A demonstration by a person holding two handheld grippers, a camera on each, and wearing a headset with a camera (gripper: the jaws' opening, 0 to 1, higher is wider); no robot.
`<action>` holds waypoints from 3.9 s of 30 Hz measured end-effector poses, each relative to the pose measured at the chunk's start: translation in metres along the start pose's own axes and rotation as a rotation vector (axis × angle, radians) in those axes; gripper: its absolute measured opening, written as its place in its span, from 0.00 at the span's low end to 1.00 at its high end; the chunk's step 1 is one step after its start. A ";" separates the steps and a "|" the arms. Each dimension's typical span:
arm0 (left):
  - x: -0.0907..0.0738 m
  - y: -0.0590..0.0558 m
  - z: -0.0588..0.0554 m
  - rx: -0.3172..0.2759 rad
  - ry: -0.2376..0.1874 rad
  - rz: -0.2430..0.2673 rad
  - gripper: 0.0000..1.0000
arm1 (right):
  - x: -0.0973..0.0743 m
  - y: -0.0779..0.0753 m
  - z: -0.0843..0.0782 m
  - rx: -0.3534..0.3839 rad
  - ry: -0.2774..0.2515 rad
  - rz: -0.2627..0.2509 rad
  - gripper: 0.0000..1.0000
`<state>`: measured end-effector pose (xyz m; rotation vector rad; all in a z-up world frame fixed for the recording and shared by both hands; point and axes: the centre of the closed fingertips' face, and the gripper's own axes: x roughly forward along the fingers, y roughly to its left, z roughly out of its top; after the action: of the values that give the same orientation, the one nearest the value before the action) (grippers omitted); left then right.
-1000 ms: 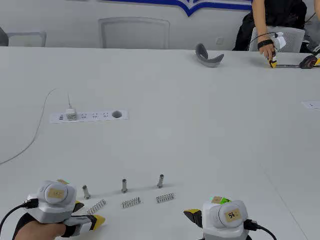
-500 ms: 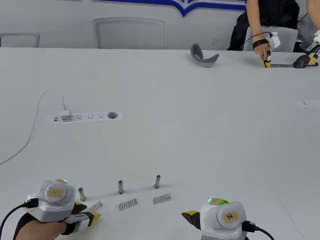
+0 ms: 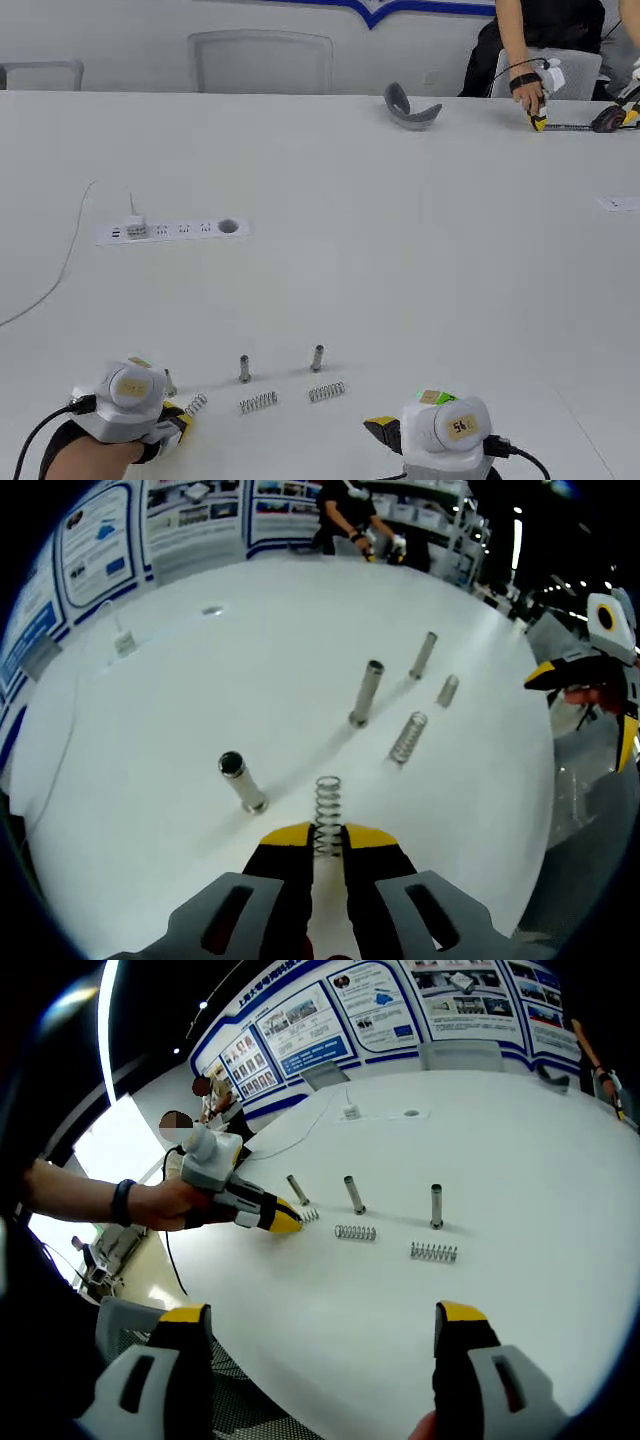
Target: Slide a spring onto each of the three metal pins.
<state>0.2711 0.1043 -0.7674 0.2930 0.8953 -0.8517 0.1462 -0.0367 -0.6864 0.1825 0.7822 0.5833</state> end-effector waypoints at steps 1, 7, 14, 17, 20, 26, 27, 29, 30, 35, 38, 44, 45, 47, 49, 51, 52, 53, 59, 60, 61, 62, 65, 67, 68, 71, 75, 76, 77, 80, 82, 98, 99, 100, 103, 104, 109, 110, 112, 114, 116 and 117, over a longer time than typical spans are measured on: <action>-0.001 0.000 -0.001 -0.005 0.003 0.003 0.11 | 0.000 0.001 0.000 -0.001 0.001 0.002 0.93; -0.011 -0.003 -0.006 -0.110 -0.008 0.000 0.11 | 0.000 0.000 0.000 0.012 -0.009 0.002 0.93; -0.025 -0.010 -0.019 -0.106 -0.014 -0.016 0.11 | 0.002 0.003 -0.003 0.020 -0.011 0.013 0.93; -0.032 -0.011 -0.023 -0.115 -0.021 -0.019 0.11 | 0.003 0.005 -0.003 0.017 -0.009 0.020 0.92; -0.040 -0.012 -0.026 -0.125 -0.025 -0.018 0.11 | 0.004 0.007 -0.003 0.018 -0.008 0.029 0.92; -0.054 -0.026 -0.033 -0.129 -0.025 -0.044 0.11 | 0.007 0.011 -0.002 0.024 -0.013 0.050 0.90; -0.057 -0.031 -0.033 -0.117 -0.029 -0.050 0.11 | 0.008 0.012 -0.002 0.022 -0.009 0.053 0.90; -0.061 -0.040 -0.033 -0.094 -0.032 -0.062 0.11 | 0.009 0.014 -0.002 0.023 -0.009 0.059 0.90; -0.062 -0.043 -0.032 -0.093 -0.035 -0.066 0.11 | 0.009 0.015 -0.002 0.023 -0.009 0.062 0.90; -0.070 -0.060 -0.026 -0.080 -0.059 -0.091 0.11 | 0.012 0.019 -0.003 0.023 -0.005 0.081 0.88; -0.073 -0.073 -0.019 -0.062 -0.070 -0.114 0.11 | 0.012 0.023 0.000 0.030 -0.015 0.096 0.87; -0.077 -0.088 -0.007 -0.030 -0.087 -0.142 0.10 | 0.012 0.025 0.005 0.036 -0.036 0.116 0.82; -0.078 -0.091 -0.005 -0.026 -0.089 -0.146 0.10 | 0.012 0.026 0.005 0.038 -0.036 0.119 0.82; -0.079 -0.095 -0.002 -0.013 -0.093 -0.150 0.10 | 0.012 0.028 0.005 0.039 -0.037 0.125 0.82; -0.079 -0.100 0.000 0.002 -0.093 -0.160 0.10 | 0.012 0.029 0.006 0.040 -0.043 0.130 0.80; -0.081 -0.106 0.001 0.018 -0.094 -0.172 0.10 | 0.011 0.031 0.007 0.049 -0.052 0.139 0.78; -0.081 -0.109 0.002 0.026 -0.093 -0.177 0.10 | 0.011 0.031 0.008 0.053 -0.053 0.143 0.77; -0.081 -0.111 0.003 0.033 -0.094 -0.182 0.10 | 0.011 0.032 0.008 0.057 -0.052 0.147 0.76; -0.082 -0.131 0.009 0.073 -0.100 -0.213 0.10 | 0.011 0.039 0.019 0.120 -0.106 0.199 0.68; -0.083 -0.134 0.011 0.078 -0.102 -0.219 0.10 | 0.010 0.040 0.021 0.129 -0.114 0.205 0.66; -0.083 -0.138 0.012 0.085 -0.104 -0.225 0.10 | 0.010 0.041 0.023 0.145 -0.122 0.212 0.64; -0.083 -0.140 0.014 0.089 -0.105 -0.228 0.10 | 0.009 0.041 0.023 0.153 -0.124 0.215 0.63; -0.084 -0.148 0.018 0.105 -0.113 -0.243 0.10 | 0.010 0.042 0.024 0.170 -0.126 0.221 0.62; -0.085 -0.153 0.021 0.117 -0.118 -0.251 0.10 | 0.009 0.043 0.025 0.173 -0.130 0.230 0.59; -0.085 -0.154 0.023 0.120 -0.120 -0.253 0.10 | 0.009 0.045 0.025 0.177 -0.132 0.236 0.57; -0.087 -0.160 0.028 0.125 -0.131 -0.266 0.10 | 0.008 0.049 0.029 0.225 -0.155 0.270 0.53; -0.088 -0.165 0.034 0.140 -0.142 -0.275 0.10 | 0.006 0.052 0.033 0.295 -0.183 0.301 0.48; -0.089 -0.166 0.035 0.141 -0.144 -0.277 0.10 | 0.006 0.051 0.033 0.305 -0.186 0.304 0.47; -0.090 -0.168 0.037 0.145 -0.147 -0.280 0.10 | 0.006 0.051 0.033 0.319 -0.187 0.308 0.46; -0.090 -0.170 0.037 0.155 -0.150 -0.285 0.10 | 0.005 0.050 0.033 0.349 -0.190 0.314 0.42; -0.091 -0.172 0.038 0.159 -0.151 -0.290 0.10 | 0.004 0.051 0.034 0.359 -0.197 0.323 0.38; -0.090 -0.169 0.038 0.208 -0.149 -0.294 0.10 | 0.003 0.062 0.035 0.375 -0.175 0.370 0.12; -0.090 -0.169 0.038 0.214 -0.148 -0.293 0.10 | 0.004 0.063 0.036 0.370 -0.172 0.372 0.12; -0.089 -0.168 0.038 0.220 -0.147 -0.292 0.10 | 0.004 0.064 0.036 0.366 -0.170 0.371 0.12; -0.090 -0.167 0.037 0.234 -0.146 -0.293 0.10 | 0.006 0.066 0.036 0.347 -0.156 0.369 0.12; -0.090 -0.166 0.037 0.232 -0.148 -0.296 0.10 | 0.007 0.066 0.037 0.340 -0.151 0.370 0.12; -0.092 -0.163 0.036 0.241 -0.160 -0.318 0.10 | 0.009 0.070 0.038 0.284 -0.111 0.372 0.12; -0.092 -0.163 0.036 0.243 -0.166 -0.326 0.10 | 0.009 0.071 0.039 0.273 -0.104 0.373 0.12; -0.094 -0.162 0.037 0.248 -0.181 -0.344 0.10 | 0.008 0.072 0.040 0.237 -0.084 0.378 0.12; -0.096 -0.162 0.039 0.259 -0.193 -0.359 0.10 | 0.007 0.074 0.041 0.208 -0.067 0.386 0.12; -0.097 -0.162 0.040 0.270 -0.202 -0.371 0.10 | 0.006 0.076 0.043 0.179 -0.051 0.395 0.12; -0.099 -0.162 0.041 0.273 -0.207 -0.383 0.10 | 0.005 0.077 0.043 0.152 -0.035 0.403 0.12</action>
<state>0.1386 0.0287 -0.6468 0.2667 0.6487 -1.3389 0.1469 0.0320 -0.6313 0.4961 0.7599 0.8986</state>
